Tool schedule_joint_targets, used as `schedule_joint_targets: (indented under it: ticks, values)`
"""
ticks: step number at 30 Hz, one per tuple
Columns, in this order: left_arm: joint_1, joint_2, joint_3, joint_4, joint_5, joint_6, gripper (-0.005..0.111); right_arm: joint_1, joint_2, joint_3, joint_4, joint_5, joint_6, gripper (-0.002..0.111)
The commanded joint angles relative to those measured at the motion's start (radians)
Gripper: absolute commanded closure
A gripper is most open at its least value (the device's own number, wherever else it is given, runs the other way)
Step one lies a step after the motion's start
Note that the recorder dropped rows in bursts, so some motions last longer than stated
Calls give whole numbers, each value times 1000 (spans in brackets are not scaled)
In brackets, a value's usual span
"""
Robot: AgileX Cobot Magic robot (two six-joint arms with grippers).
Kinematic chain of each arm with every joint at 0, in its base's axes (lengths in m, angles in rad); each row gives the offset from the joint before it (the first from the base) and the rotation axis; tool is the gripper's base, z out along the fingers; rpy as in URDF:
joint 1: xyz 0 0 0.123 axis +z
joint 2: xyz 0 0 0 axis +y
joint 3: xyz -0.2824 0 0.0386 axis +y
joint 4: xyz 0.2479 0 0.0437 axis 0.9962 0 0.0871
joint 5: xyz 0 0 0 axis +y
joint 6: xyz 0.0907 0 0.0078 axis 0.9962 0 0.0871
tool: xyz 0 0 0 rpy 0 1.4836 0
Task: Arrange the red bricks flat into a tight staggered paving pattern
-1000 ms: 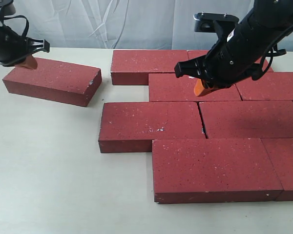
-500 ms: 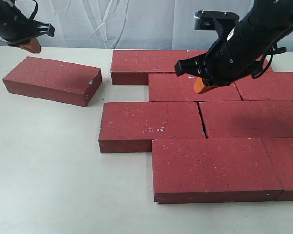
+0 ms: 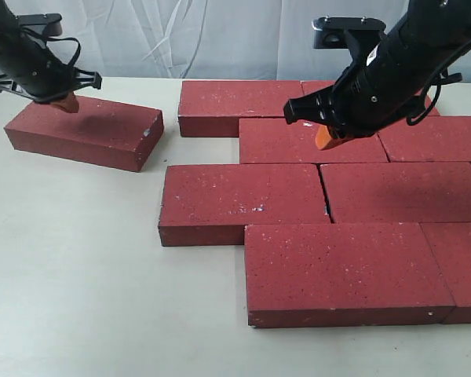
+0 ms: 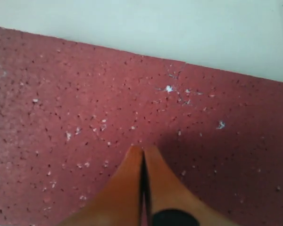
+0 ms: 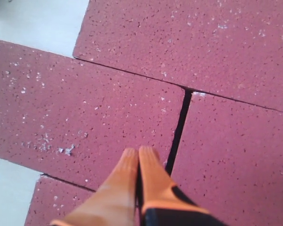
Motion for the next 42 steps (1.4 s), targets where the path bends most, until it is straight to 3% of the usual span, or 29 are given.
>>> schedule_joint_targets:
  ticks: [1,16,32,42]
  values:
    - [1,23,-7,-14,-33,-5,107,-5,-6,3,-11,-11,0,109]
    - [3,23,-7,42,-59,28,107,-5,-6,3,-9,-17,0,109]
    - [3,23,-7,29,126,21,107,-5,-6,3,-2,-27,0,109]
    - [3,23,-7,3,239,-108,107,-5,-6,3,-2,-27,0,109]
